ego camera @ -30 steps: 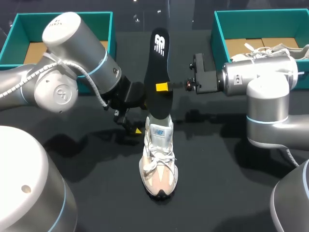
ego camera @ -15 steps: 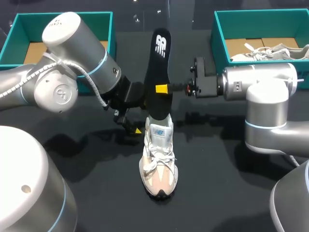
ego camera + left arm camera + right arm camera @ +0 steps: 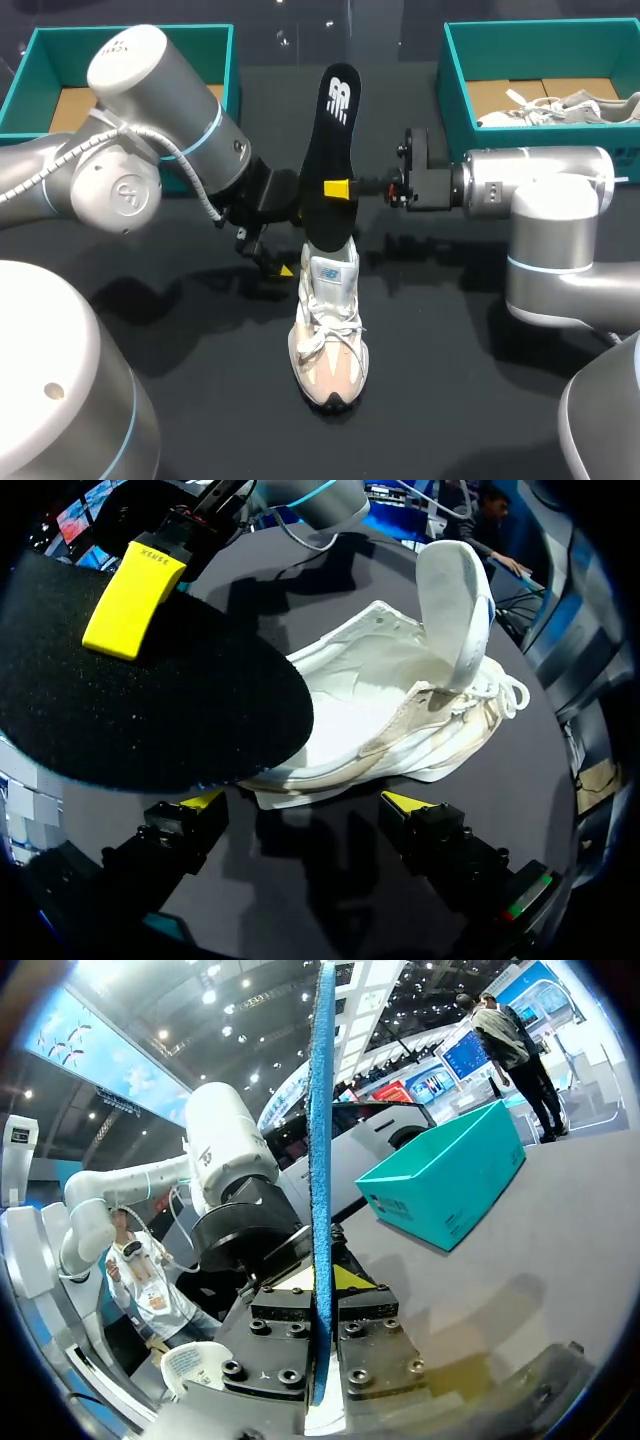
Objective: Take the shoe out of the shoebox, open the shoe tongue, remove and reinsert the insole, then place the shoe into the shoebox
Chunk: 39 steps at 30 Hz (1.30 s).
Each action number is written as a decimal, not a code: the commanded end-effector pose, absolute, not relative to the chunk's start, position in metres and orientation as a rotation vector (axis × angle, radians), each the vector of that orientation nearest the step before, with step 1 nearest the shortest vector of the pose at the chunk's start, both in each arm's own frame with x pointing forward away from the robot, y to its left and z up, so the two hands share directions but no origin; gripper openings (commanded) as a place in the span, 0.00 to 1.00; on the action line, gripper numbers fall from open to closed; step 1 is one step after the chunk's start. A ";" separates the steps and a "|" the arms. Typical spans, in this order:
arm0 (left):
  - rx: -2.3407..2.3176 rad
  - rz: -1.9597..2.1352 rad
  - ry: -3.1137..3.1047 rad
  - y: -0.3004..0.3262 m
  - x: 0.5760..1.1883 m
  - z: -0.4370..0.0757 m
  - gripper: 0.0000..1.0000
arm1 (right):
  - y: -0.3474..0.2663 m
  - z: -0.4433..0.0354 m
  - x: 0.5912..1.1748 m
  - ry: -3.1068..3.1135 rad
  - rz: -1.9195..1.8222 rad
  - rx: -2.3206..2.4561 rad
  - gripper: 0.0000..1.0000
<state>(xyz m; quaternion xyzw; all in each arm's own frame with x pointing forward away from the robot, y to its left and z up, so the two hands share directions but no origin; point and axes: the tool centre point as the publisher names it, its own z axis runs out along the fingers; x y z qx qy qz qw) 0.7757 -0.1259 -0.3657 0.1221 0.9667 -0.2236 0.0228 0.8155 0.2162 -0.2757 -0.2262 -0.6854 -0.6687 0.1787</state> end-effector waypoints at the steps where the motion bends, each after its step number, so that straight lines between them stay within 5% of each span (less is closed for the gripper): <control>1: 0.380 -0.692 2.994 -0.126 0.776 -0.366 1.00 | 0.217 -0.280 0.817 -1.926 -1.905 -0.625 0.00; 39: 0.380 -0.692 2.994 -0.126 0.776 -0.366 1.00 | 0.212 -0.298 0.807 -1.895 -2.024 -0.527 0.00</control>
